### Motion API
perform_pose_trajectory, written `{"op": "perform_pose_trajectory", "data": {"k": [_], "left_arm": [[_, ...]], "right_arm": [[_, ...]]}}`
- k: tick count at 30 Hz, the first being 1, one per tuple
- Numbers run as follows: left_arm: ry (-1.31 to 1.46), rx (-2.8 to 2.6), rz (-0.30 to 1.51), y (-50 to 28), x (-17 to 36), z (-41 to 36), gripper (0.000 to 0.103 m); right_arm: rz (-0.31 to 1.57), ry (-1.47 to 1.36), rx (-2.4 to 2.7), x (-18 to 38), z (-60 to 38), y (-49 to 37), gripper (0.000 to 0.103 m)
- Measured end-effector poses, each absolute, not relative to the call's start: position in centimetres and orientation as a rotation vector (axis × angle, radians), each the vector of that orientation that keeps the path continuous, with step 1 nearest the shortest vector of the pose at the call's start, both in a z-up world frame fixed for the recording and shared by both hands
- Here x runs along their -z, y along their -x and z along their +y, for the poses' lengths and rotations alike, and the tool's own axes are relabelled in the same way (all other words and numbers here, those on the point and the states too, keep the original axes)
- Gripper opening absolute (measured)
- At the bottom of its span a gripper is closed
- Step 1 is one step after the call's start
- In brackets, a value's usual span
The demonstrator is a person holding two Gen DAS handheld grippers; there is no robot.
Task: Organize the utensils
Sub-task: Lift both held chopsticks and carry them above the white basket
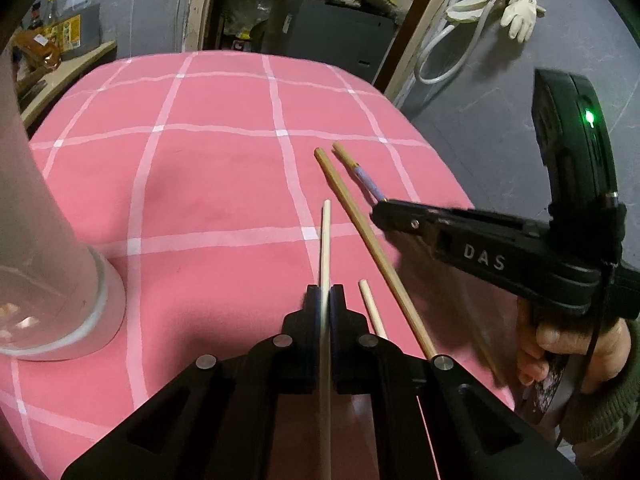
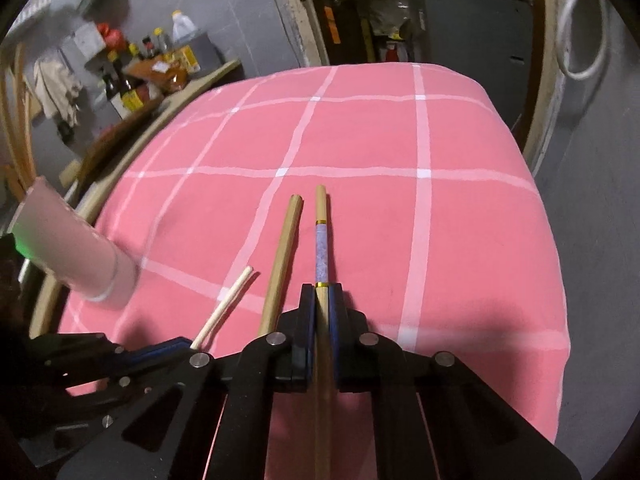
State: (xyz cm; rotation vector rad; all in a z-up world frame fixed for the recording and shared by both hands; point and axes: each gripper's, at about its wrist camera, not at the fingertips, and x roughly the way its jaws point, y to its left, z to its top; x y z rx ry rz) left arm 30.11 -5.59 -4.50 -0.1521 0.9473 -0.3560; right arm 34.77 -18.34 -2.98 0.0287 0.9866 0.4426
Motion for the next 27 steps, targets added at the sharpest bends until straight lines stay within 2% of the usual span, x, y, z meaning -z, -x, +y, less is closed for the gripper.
{"op": "perform_pose_trajectory", "data": {"k": [5,17,27], "left_arm": [[0.152,0.352,0.858,-28.4,3.0,-5.2,0.003],[0.194,0.307,0.435,-21.4,-3.1,-2.9,0.003],[0.271,0.206,0.183,-19.0,-8.0,3.5,0.003]], "right_arm": [[0.874,-0.108,-0.462,0.9,-19.1,-31.9,0.005],[0.38,-0.17,-0.534,-6.2,-17.5,-22.7,0.005],[0.179,-0.183,-0.621,-10.9,-13.7,-21.4,0.005]]}}
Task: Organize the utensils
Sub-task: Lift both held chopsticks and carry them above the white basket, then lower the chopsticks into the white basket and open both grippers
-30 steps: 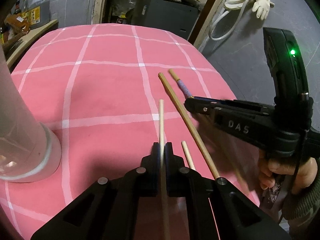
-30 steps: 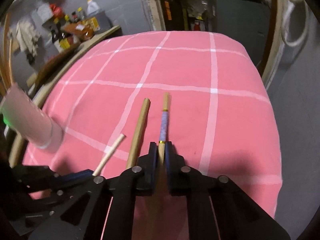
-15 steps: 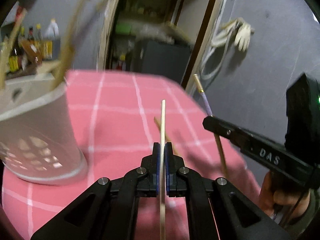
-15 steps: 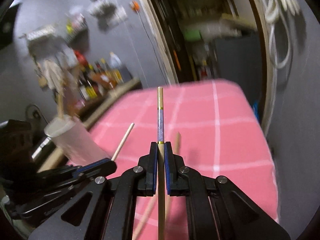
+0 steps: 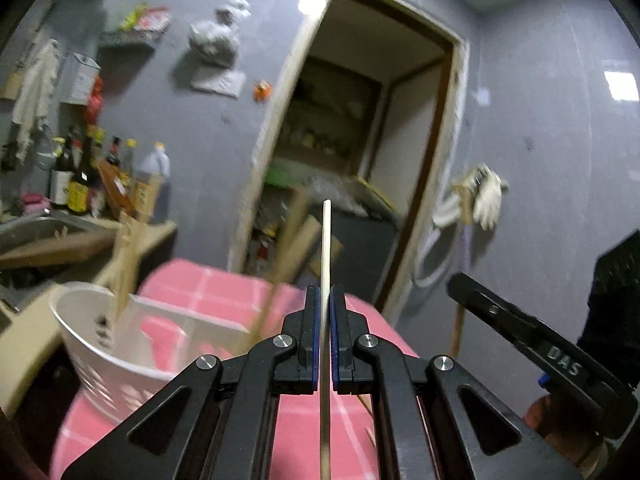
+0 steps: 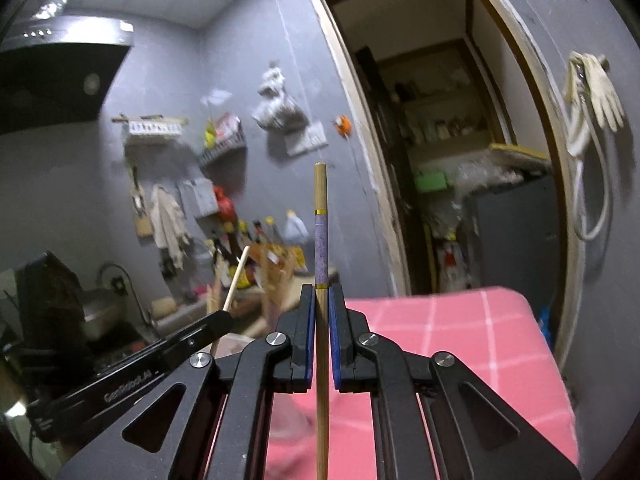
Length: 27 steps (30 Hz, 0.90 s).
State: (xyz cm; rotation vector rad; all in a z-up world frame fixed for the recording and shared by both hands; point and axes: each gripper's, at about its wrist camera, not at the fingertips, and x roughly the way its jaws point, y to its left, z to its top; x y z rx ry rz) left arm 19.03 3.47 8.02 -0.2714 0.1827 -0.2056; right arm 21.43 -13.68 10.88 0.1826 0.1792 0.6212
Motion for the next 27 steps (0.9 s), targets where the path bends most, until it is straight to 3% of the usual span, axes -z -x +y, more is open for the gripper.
{"op": "perform_pose_trajectory", "data": {"k": [16,27], "left_arm": [[0.419,-0.037,-0.013,-21.8,-11.2,18.9,0.003],[0.428,-0.101,-0.026,-23.4,-8.7,20.7,0.003]], "right_arm": [[-0.098,-0.212,-0.662,-14.4,-4.8,-24.1,0.005],[-0.079,-0.193,-0.657,-11.5,-2.4,-26.4,0.005]]}}
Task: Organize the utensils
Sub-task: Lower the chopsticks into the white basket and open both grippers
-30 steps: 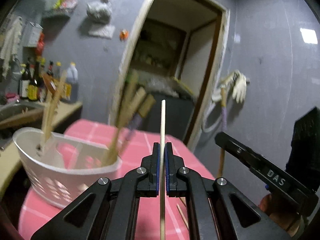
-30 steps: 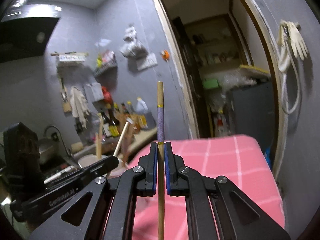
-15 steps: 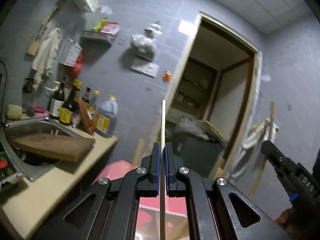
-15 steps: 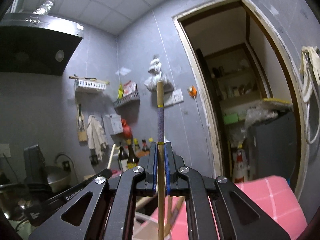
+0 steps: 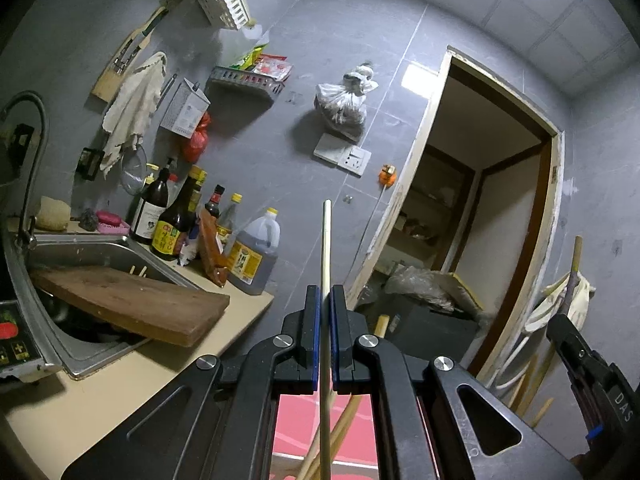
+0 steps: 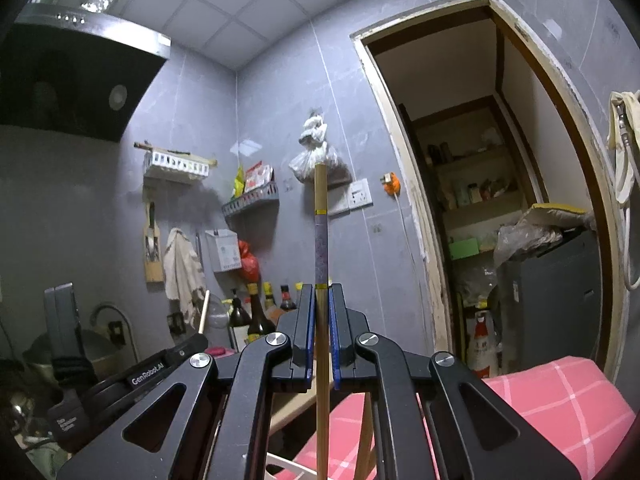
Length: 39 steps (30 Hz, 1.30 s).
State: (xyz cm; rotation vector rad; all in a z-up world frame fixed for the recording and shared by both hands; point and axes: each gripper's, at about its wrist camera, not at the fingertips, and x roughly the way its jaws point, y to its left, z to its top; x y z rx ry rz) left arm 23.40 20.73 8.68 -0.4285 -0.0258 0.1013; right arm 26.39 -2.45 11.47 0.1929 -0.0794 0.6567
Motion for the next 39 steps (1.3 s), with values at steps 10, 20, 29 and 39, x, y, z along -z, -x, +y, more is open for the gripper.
{"op": "perform_pose_trajectory", "data": {"k": [10,20,29,39], "left_arm": [[0.395,-0.093,0.03,-23.6,-5.9,19.2,0.003],[0.37,-0.088,0.087,-23.2,-4.2,18.1,0.003],[0.33,-0.068,0.168,-23.1,-3.4,17.0,0.003],[0.333,-0.043,0.207,-22.5,-3.4,16.4,0.005]], "right_arm": [[-0.011,-0.149,-0.663,-9.1,-2.0,-26.7,0.005],[0.053,-0.11,-0.671,-7.9,-1.9,-26.3,0.005],[0.099,-0.089,-0.672,-7.2,-2.0,-25.5,0.006],[0.112,-0.063,-0.659,-7.3,-2.5,-24.9,0.011]]}}
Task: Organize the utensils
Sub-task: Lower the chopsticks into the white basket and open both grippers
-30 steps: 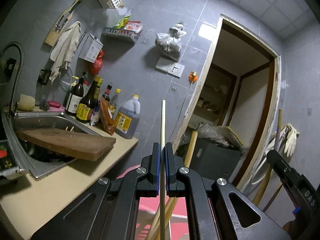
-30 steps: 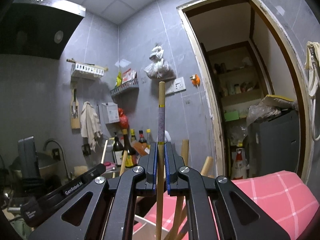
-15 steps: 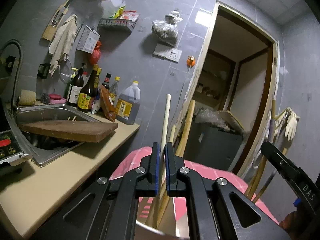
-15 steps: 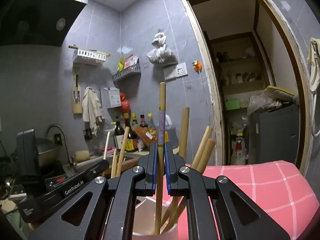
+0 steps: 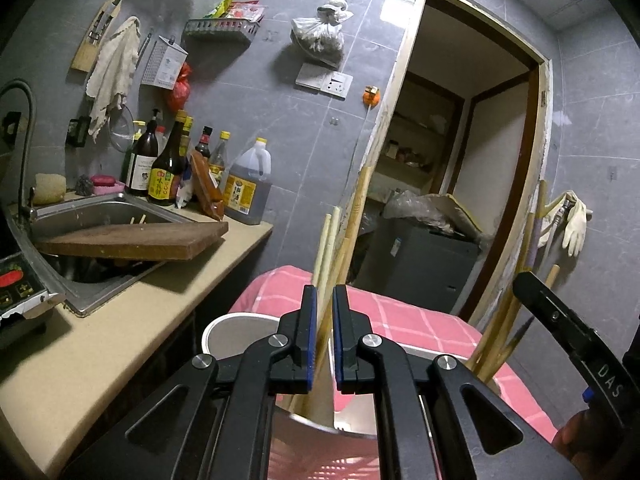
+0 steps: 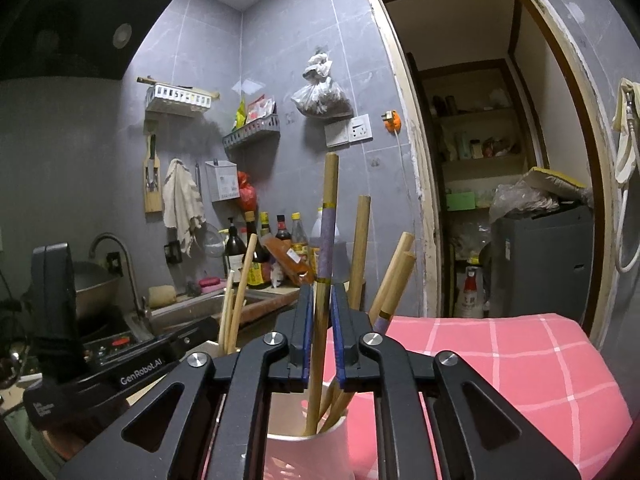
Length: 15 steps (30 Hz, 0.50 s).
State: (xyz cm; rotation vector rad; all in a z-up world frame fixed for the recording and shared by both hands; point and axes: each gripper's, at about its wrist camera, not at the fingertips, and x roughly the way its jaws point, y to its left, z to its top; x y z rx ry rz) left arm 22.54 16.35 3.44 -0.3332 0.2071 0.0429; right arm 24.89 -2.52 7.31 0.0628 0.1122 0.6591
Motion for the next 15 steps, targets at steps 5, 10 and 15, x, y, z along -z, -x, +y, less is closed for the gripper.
{"op": "perform_pose_trajectory", "data": {"k": [5,10,15], "left_arm": [[0.341,-0.029,0.209,-22.0,-4.0,16.1,0.021],[0.333,-0.011,0.192,-21.3,-4.8,15.3,0.023],[0.313,0.019,0.166,-20.2,-5.9,13.9,0.036]], "right_arm": [[0.084,-0.068,-0.65,-7.9,-3.3,-24.1,0.027],[0.059,-0.096,-0.635,-8.7,-4.9,-23.4,0.04],[0.029,-0.112,-0.595,-9.7,-7.2,-22.4,0.055]]}}
